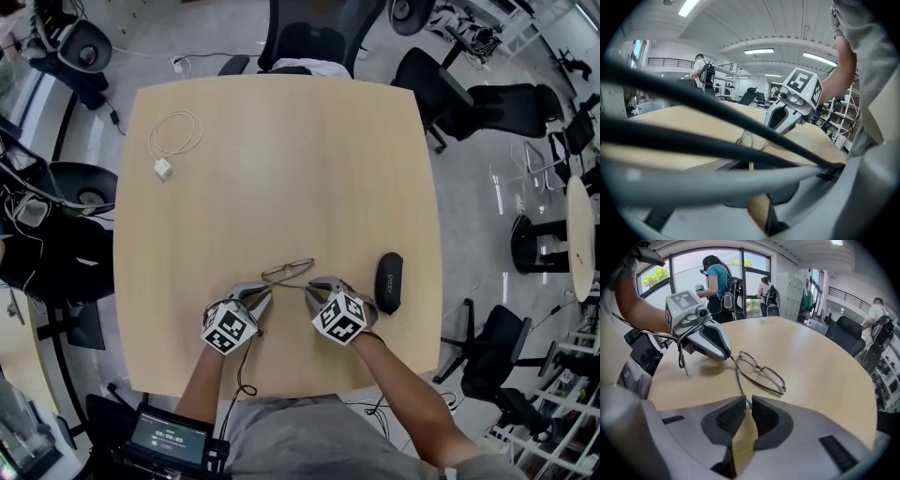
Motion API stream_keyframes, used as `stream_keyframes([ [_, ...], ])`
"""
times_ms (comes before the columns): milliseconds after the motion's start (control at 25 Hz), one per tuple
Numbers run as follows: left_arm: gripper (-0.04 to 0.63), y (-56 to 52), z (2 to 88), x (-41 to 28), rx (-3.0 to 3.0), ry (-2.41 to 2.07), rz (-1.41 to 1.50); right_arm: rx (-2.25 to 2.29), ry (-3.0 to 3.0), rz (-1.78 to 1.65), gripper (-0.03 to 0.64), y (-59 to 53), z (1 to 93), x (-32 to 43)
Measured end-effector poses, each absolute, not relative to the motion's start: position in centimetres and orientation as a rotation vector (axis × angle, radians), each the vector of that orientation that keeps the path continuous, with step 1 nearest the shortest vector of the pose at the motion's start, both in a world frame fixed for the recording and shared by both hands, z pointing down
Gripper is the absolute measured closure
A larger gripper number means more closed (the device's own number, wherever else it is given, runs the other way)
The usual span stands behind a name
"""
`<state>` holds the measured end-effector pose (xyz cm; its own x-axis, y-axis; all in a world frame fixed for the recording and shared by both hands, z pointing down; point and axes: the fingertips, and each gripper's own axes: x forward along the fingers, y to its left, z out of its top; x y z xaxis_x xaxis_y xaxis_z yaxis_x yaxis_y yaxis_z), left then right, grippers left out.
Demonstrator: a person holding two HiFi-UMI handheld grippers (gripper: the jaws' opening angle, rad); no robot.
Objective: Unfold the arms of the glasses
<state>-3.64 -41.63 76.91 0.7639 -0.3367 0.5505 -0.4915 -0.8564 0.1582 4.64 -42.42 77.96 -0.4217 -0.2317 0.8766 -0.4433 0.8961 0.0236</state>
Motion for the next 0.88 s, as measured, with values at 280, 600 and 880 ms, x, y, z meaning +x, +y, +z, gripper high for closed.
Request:
stream_keyframes([
  [280,0.586,-39.5,77.2,-1.2,2.667,-0.555,0.729,0.355,-2.072,0.277,0.572,-37.2,78.0,0.8],
  [600,0.586,-38.4,75.2,-0.7,2.696,-0.501,0.749,0.125,-2.185,0.346,0.532,-33.5,75.6,-2.0],
  [880,0.586,-36.7,76.4,-0.1,2.767,-0.275,0.973,0.299,-2.399,0.799,0.407,-42.3,71.0,-0.4],
])
